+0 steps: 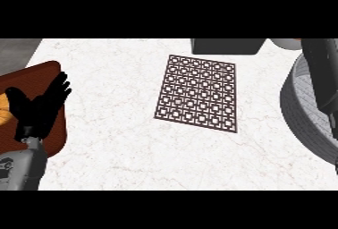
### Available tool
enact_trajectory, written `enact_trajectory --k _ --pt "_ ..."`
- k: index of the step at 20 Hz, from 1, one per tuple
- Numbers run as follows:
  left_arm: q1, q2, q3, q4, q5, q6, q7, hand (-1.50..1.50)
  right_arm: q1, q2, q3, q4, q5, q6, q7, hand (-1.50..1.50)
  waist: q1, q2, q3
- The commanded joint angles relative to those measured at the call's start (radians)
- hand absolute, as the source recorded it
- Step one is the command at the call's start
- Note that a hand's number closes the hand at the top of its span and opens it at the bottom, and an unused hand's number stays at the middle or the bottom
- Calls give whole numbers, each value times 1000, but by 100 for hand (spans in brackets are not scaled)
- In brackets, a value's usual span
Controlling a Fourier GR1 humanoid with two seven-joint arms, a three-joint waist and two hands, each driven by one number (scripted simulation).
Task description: Pick the lemon from the placemat and place it in the basket
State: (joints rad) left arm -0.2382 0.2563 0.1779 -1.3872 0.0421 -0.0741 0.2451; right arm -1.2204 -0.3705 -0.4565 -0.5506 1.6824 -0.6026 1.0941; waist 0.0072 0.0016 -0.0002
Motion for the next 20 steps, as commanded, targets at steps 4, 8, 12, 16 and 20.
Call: enact_trajectory --k 4,8,12,16,20 --pt "4 6 2 -54 12 -2 53 0 134 -41 -53 -88 -86 -62 -13 150 -3 -2 1" --pt "0 7 21 16 14 -13 -4 0 234 10 -53 -167 -129 -106 -37 150 -10 -2 0" --pt "17 -1 12 22 -6 -1 -26 0 273 -89 -93 -186 -32 -159 90 150 -13 1 -1" --pt "26 -32 -13 18 -28 14 -62 0 368 -3 -136 -215 -104 -209 33 -150 -7 0 0" --pt "6 -1 1 -18 -1 -11 20 0 336 -58 -141 -178 -188 -215 -87 -150 2 1 1"
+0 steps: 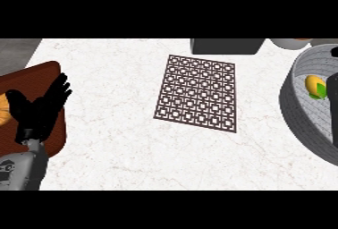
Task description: Pick the lemon from the placemat and place it in the basket
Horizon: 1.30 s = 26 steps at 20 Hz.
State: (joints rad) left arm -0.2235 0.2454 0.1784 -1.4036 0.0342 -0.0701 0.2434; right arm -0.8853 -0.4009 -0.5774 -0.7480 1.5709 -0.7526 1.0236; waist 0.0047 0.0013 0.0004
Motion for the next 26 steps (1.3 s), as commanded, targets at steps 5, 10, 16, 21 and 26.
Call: enact_trajectory --k 5,10,16,21,26 --pt "10 -5 0 35 -13 -7 -45 0 -13 -13 13 -27 -77 -131 -9 -150 7 3 0" --pt "-4 16 27 14 18 -17 -4 0 103 6 -64 -225 -98 -257 33 -150 -24 -6 -1" --pt "62 24 35 -29 17 -14 16 0 263 64 -104 -581 -209 -208 7 -150 -52 -23 -1" --pt "41 13 41 2 7 10 7 0 491 206 -60 -953 -321 -50 22 -150 -76 -23 -2" --pt "97 18 48 -41 13 0 -14 0 749 319 24 -1278 -430 85 18 -150 -72 -26 -2"
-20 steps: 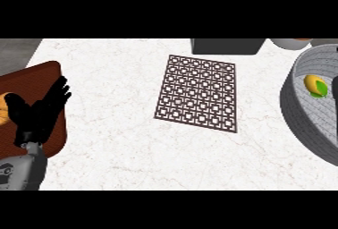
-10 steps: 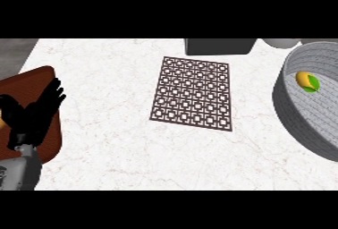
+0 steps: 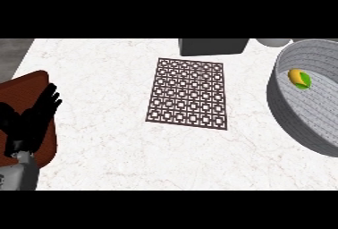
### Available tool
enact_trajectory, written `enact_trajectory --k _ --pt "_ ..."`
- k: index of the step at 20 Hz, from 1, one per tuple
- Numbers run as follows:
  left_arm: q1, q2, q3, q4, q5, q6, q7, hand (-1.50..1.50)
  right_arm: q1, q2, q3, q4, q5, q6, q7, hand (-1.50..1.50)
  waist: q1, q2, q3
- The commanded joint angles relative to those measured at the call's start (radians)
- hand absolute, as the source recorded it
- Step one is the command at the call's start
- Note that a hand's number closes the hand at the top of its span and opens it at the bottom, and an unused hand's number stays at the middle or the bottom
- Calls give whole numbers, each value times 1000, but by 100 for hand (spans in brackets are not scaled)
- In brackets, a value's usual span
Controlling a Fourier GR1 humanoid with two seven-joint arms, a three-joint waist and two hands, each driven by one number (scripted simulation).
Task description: Pick the lemon from the placemat and place it in the basket
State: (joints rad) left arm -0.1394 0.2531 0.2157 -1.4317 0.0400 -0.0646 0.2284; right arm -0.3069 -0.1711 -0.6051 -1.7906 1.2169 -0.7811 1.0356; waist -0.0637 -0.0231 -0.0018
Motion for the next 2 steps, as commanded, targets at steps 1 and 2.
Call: enact_trajectory --k 1,2 --pt "6 -25 -11 25 -15 14 -39 0 227 80 59 -302 -113 141 -4 -150 -8 5 0" --pt "25 -28 -35 -30 -28 16 -2 0 313 89 43 -343 -150 140 -12 -150 5 6 2"
